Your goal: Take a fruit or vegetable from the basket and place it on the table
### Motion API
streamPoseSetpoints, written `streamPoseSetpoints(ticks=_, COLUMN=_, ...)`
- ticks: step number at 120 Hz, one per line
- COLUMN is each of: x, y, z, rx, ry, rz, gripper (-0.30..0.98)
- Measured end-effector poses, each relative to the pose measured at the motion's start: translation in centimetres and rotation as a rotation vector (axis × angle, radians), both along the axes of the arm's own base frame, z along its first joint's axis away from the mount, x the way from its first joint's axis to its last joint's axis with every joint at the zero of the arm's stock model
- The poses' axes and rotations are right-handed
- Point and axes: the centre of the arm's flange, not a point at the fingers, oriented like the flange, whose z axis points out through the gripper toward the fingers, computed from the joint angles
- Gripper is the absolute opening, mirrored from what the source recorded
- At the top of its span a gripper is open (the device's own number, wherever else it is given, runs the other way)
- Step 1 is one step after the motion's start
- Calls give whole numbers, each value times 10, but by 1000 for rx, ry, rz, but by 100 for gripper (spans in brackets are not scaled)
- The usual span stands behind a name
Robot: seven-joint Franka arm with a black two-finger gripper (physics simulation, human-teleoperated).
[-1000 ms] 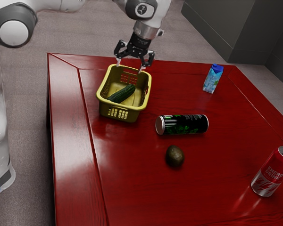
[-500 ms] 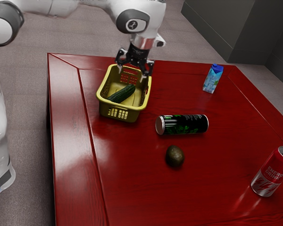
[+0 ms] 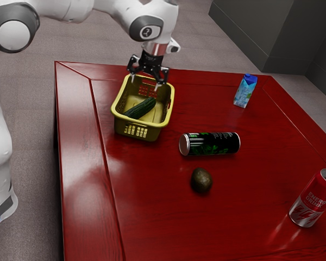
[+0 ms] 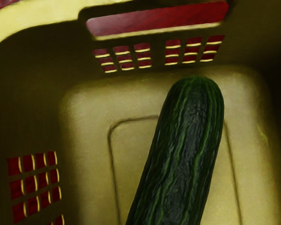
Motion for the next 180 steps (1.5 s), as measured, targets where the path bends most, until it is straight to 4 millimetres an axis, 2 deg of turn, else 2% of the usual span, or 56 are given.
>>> streamPoseSetpoints(ticks=12, x=6, y=-1, z=-5, rx=5, ry=-6, rz=-25, gripper=68)
streamPoseSetpoints(ticks=41, x=25, y=-5, z=-36, rx=5, ry=3, rz=-75, gripper=68)
streamPoseSetpoints(ticks=52, x=29, y=-6, z=-39, rx=6, ry=-6, rz=-88, gripper=68)
streamPoseSetpoints(ticks=70, x=29, y=-5, z=-40, rx=7, ry=-20, rz=-96, gripper=68)
streamPoseSetpoints(ticks=88, x=12, y=-2, z=-47, rx=0, ry=-18, rz=-91, gripper=68)
streamPoseSetpoints(ticks=109, x=13, y=10, z=-65, rx=-2, ry=-13, rz=-80, gripper=68)
streamPoseSetpoints(ticks=130, x=16, y=17, z=-71, rx=9, ry=-24, rz=-80, gripper=65)
streamPoseSetpoints(ticks=157, x=25, y=0, z=-70, rx=15, ry=-44, rz=-119, gripper=62)
streamPoseSetpoints(ticks=180, x=20, y=-1, z=-72, rx=10, ry=-44, rz=-121, gripper=61)
